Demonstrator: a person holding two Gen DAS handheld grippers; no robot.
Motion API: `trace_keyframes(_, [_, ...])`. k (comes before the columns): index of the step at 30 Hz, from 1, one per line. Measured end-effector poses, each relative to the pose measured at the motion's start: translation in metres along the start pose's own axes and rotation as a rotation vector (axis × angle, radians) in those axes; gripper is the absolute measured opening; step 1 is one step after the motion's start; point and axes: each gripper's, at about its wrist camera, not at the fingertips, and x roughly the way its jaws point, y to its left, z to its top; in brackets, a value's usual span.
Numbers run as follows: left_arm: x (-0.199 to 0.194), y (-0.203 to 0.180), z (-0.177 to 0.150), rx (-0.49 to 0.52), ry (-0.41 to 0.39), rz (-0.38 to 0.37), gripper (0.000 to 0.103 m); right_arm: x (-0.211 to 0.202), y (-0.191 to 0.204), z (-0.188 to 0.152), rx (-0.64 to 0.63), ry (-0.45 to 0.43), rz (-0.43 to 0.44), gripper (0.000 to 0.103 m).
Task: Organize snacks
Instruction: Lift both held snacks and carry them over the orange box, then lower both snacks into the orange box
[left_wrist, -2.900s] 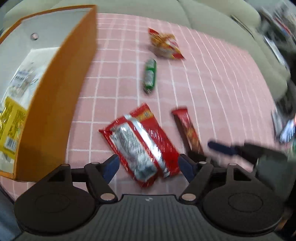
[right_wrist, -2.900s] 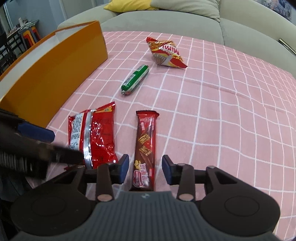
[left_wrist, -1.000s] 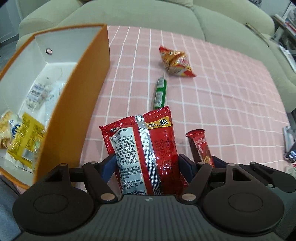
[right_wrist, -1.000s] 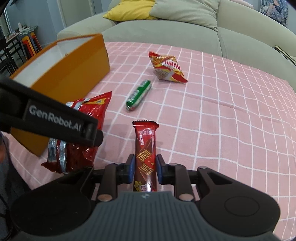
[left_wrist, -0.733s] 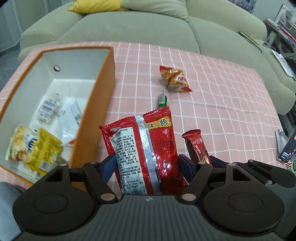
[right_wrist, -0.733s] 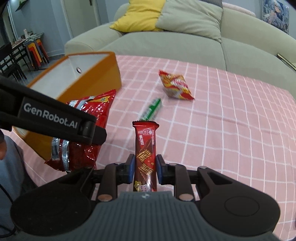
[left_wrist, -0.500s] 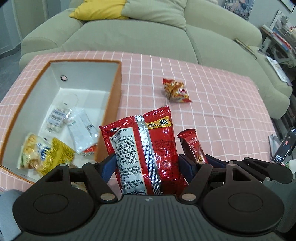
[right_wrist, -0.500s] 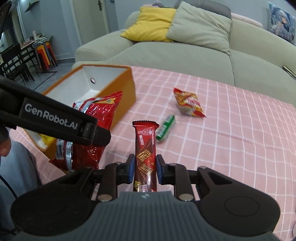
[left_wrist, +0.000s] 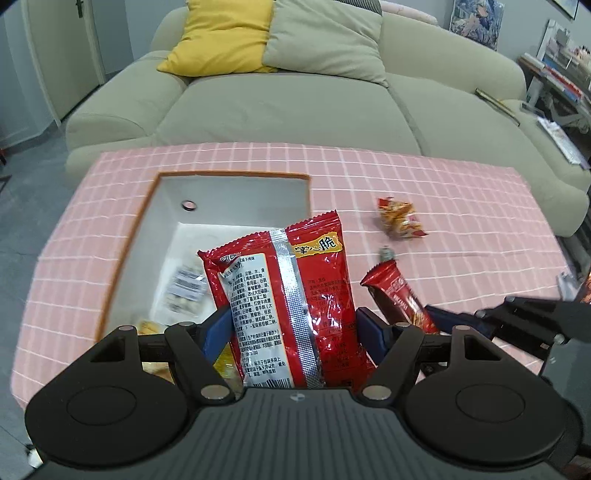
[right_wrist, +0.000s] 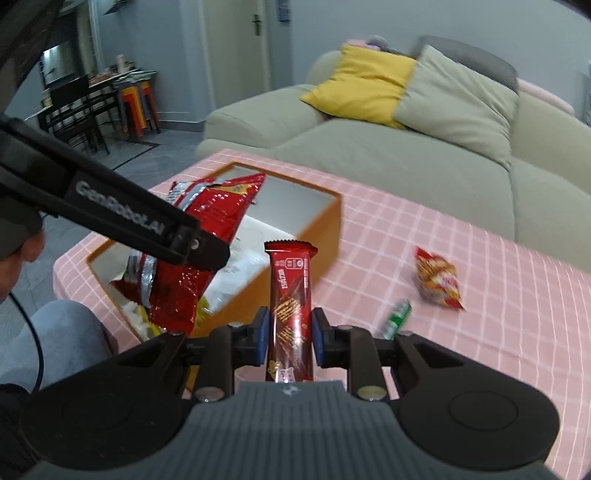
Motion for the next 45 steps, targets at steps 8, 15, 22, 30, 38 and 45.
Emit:
trace_keyframes(8, [0.011,0.027,0.010,0.041,0.031,0.052,0.083,0.022,0.025,0.030,-0.105,0.012,0.031,0.020])
trace_keyframes(15, [0.033,0.046,0.025,0.072,0.058,0.076,0.082,0.061,0.036,0.056,-0.169,0.057,0.029,0.020])
trace_keyframes(22, [0.067,0.060,0.034,0.110,0.118,0.105,0.083,0.104,0.050,0.068,-0.293,0.116,-0.004,0.020])
trace_keyframes(30, [0.108,0.074,0.041,0.153,0.191,0.115,0.083,0.147,0.059,0.073,-0.428,0.169,-0.032,0.020])
trace_keyframes(38, [0.137,0.081,0.042,0.155,0.258,0.111,0.083,0.178,0.055,0.065,-0.502,0.221,-0.042,0.019])
trace_keyframes(45, [0.159,0.084,0.041,0.149,0.306,0.106,0.083,0.199,0.050,0.058,-0.539,0.269,-0.042,0.019])
